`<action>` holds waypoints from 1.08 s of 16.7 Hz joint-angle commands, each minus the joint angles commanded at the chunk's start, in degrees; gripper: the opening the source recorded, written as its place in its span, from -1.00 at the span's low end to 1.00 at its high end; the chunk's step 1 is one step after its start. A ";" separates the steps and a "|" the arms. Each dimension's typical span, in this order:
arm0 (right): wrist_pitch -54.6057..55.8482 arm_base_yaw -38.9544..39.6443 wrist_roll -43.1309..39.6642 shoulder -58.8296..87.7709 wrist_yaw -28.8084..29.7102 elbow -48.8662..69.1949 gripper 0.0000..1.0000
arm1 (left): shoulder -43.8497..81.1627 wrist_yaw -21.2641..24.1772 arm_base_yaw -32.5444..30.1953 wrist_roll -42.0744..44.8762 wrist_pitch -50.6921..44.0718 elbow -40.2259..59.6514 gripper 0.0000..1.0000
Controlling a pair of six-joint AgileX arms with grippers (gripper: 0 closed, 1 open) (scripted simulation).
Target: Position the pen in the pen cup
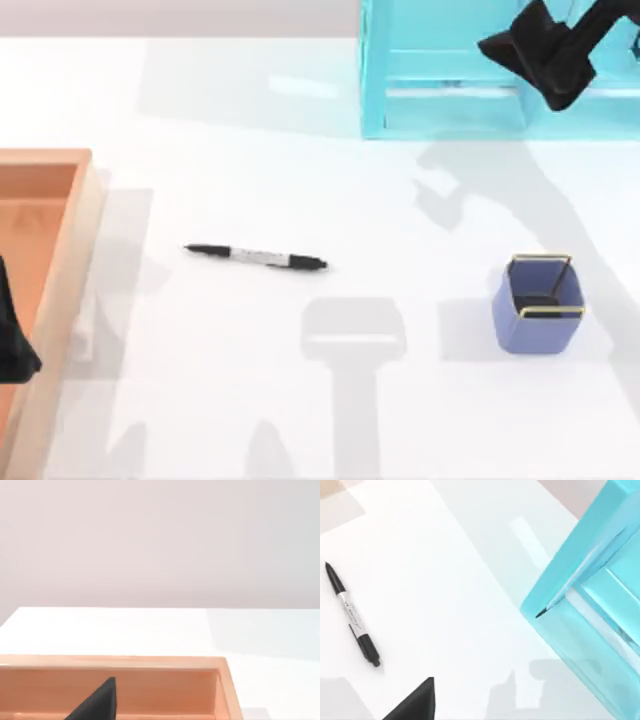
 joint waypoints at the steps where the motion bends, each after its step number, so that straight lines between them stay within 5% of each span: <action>1: -2.96 1.23 -1.57 5.82 -0.86 5.60 1.00 | 0.00 0.00 0.00 0.00 0.00 0.00 1.00; 10: -26.63 10.20 -12.79 51.50 -6.80 46.65 1.00 | 0.00 0.00 0.00 0.00 0.00 0.00 1.00; 18: -34.36 12.70 -15.89 66.20 -8.36 58.65 1.00 | 0.00 0.00 0.00 0.00 0.00 0.00 1.00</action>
